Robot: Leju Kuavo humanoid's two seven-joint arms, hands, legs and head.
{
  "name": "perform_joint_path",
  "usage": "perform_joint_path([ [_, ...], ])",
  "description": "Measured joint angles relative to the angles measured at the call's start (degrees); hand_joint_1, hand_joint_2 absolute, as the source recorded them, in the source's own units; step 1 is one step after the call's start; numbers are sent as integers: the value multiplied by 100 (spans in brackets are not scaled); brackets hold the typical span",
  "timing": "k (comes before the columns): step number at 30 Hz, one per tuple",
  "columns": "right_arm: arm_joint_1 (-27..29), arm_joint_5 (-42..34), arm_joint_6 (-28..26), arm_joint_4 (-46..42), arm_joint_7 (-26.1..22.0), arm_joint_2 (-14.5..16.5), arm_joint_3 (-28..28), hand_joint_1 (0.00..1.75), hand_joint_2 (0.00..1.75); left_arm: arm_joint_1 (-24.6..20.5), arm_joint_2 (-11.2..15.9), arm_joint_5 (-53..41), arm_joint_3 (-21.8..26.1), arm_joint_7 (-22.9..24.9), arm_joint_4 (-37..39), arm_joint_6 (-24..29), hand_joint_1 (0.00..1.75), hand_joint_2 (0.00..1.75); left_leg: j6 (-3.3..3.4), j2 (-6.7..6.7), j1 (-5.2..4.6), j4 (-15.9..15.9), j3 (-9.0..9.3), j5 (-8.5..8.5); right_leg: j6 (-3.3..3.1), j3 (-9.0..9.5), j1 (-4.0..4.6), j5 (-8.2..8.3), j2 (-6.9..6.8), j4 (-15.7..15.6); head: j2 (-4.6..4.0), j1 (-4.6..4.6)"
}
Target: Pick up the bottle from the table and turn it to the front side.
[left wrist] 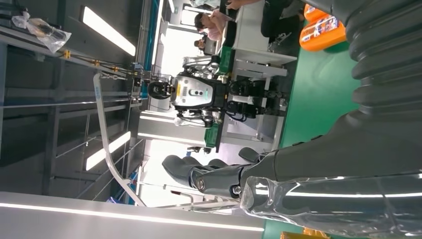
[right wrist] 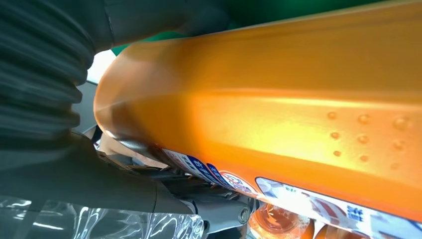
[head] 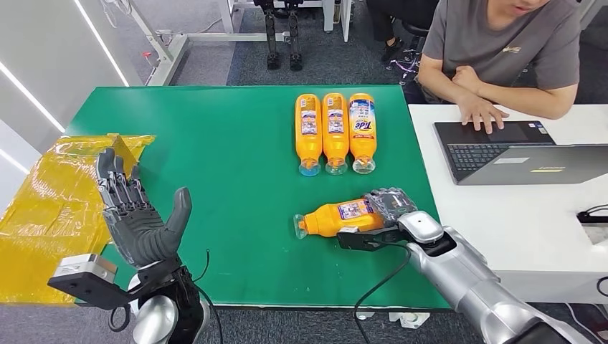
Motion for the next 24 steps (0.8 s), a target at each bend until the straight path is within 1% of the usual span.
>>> perform_joint_path([
  [4, -7, 0, -11, 0, -70, 0, 0, 167, 175, 0, 2, -10, 0, 0, 0, -1, 0, 175, 1, 0, 0, 0, -1, -1, 0, 0, 0, 0, 0, -1, 0, 0],
  [7, -8, -3, -20, -1, -111, 0, 0, 173, 175, 1, 2, -21, 0, 0, 0, -1, 0, 175, 2, 0, 0, 0, -1, -2, 0, 0, 0, 0, 0, -1, 0, 0],
  [9, -1, -13, -80, -4, -151, 0, 0, 175, 175, 4, 4, -34, 0, 0, 0, 0, 0, 175, 2, 0, 0, 0, -1, -2, 0, 0, 0, 0, 0, -1, 0, 0],
  [12, 93, 4, -484, -58, -174, 4, -14, 175, 175, 53, 7, -91, 4, 0, -27, 0, 0, 175, 2, 0, 1, 0, -5, -2, 0, -1, 0, 0, 0, 0, 0, -1],
  [15, 301, 64, -1128, -202, -70, 59, -85, 175, 175, 144, 5, -162, 15, 0, -109, 0, 0, 175, 2, -2, 1, -1, -15, -1, 0, -9, 0, 0, -2, 1, 0, 0],
  [18, 529, 13, -1759, -386, -10, 203, -279, 175, 175, 198, 4, -210, 43, 0, -192, 0, 0, 175, 1, -1, 1, -1, -28, -1, -1, -25, 0, 0, 0, 2, 0, -1],
  [20, 616, -11, -1936, -481, -1, 298, -395, 175, 175, 208, 4, -222, 57, 0, -222, 0, 0, 175, 0, -1, 2, -1, -31, 0, -1, -30, 0, -1, -1, 2, 0, -1],
  [24, 703, -20, -1969, -591, 2, 405, -505, 175, 175, 238, 2, -231, 88, 0, -258, 0, 0, 175, 0, -15, 2, -2, -37, 0, 1, -31, 1, -7, -13, 3, 0, -1],
])
